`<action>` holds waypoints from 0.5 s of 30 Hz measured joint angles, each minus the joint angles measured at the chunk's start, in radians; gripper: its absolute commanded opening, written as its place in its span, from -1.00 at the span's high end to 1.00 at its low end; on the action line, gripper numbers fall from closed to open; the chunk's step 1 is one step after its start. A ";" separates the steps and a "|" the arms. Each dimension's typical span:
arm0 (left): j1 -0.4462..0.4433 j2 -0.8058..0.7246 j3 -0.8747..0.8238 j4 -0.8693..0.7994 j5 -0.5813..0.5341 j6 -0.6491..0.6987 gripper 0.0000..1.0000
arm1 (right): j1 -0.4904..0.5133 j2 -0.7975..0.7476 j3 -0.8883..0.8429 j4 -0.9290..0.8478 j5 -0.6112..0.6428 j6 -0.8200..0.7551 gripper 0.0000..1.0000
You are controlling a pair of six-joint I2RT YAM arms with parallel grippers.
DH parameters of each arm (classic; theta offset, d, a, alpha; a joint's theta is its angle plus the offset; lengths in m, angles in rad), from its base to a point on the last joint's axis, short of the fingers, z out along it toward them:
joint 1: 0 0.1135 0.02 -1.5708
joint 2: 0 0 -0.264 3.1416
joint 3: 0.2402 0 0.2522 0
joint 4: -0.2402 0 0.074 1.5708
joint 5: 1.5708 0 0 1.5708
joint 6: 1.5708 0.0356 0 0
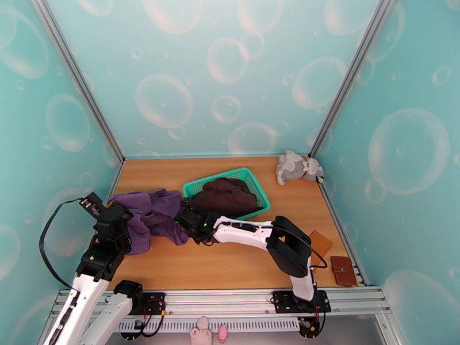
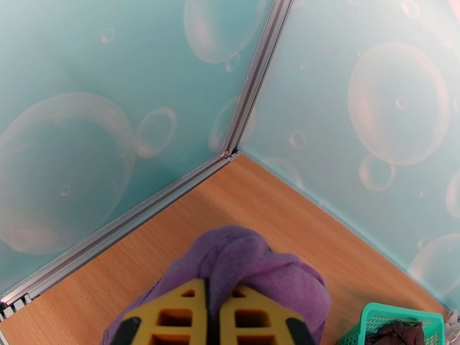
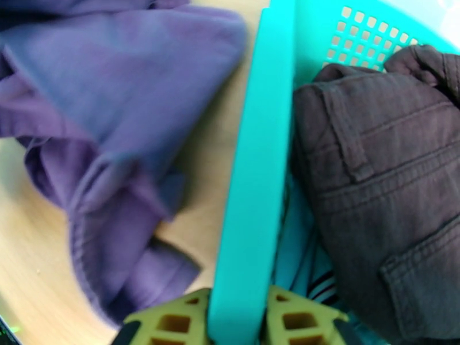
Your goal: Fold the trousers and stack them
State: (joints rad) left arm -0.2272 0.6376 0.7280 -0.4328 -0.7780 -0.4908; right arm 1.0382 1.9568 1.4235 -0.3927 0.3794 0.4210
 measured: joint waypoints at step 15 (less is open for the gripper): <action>0.000 0.000 0.000 0.009 0.019 0.000 1.00 | -0.293 0.082 0.086 0.109 -0.078 -0.151 0.80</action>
State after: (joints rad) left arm -0.2276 0.6373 0.7280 -0.4236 -0.7589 -0.4904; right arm 0.7448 2.0392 1.5097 -0.2836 0.3016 0.2695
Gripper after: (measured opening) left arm 0.084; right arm 0.240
